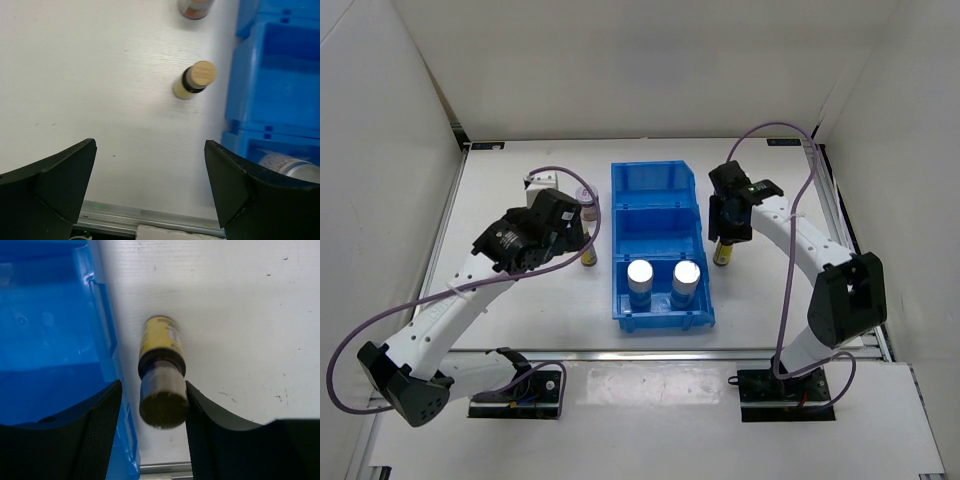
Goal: Organize the condiment bottles
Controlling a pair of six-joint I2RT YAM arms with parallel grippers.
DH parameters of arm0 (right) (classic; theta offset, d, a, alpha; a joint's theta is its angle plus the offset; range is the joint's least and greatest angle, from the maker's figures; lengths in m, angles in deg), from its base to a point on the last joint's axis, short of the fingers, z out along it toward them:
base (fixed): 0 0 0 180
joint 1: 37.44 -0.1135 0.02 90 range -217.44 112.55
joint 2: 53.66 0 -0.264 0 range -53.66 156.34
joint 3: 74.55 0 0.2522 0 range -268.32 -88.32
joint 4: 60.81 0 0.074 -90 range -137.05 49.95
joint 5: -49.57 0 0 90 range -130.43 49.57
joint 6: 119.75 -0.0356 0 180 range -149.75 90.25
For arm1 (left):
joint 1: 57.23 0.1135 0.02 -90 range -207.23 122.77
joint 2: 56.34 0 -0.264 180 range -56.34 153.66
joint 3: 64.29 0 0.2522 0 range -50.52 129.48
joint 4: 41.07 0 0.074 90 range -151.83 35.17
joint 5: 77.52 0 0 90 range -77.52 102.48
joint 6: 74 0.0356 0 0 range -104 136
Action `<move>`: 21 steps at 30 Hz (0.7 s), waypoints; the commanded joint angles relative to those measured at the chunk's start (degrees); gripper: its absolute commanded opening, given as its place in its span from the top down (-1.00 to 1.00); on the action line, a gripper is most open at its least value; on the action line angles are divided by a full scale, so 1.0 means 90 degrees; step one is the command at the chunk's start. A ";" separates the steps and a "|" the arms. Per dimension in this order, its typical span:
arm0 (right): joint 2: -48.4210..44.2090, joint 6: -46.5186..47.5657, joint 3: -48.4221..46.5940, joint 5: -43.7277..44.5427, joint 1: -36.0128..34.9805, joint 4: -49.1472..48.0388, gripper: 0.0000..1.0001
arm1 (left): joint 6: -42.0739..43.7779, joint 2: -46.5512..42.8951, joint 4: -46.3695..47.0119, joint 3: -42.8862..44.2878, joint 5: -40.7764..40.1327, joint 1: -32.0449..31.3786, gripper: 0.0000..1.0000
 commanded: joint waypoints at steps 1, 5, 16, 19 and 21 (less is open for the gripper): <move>0.0166 0.0206 -0.0321 -0.0075 0.0183 -0.0174 -0.12 | 0.0259 -0.0328 -0.0063 -0.0282 0.0207 0.0354 -1.00; 0.0225 0.0275 -0.0390 -0.0075 0.0300 -0.0174 -0.05 | 0.0426 -0.0387 -0.0063 -0.0410 0.0295 0.0628 -1.00; 0.0343 0.0549 -0.0575 -0.0192 0.0496 -0.0232 0.76 | 0.0699 -0.0387 0.0054 -0.0527 0.0744 0.1117 -1.00; 0.0177 0.0607 -0.0848 -0.0319 0.0496 0.0001 1.00 | 0.0758 -0.0387 0.0054 -0.0595 0.0744 0.1175 -1.00; -0.0096 0.0675 -0.1111 -0.0319 0.0428 0.0070 1.00 | 0.0758 -0.0446 0.0122 -0.0663 0.0802 0.1175 -1.00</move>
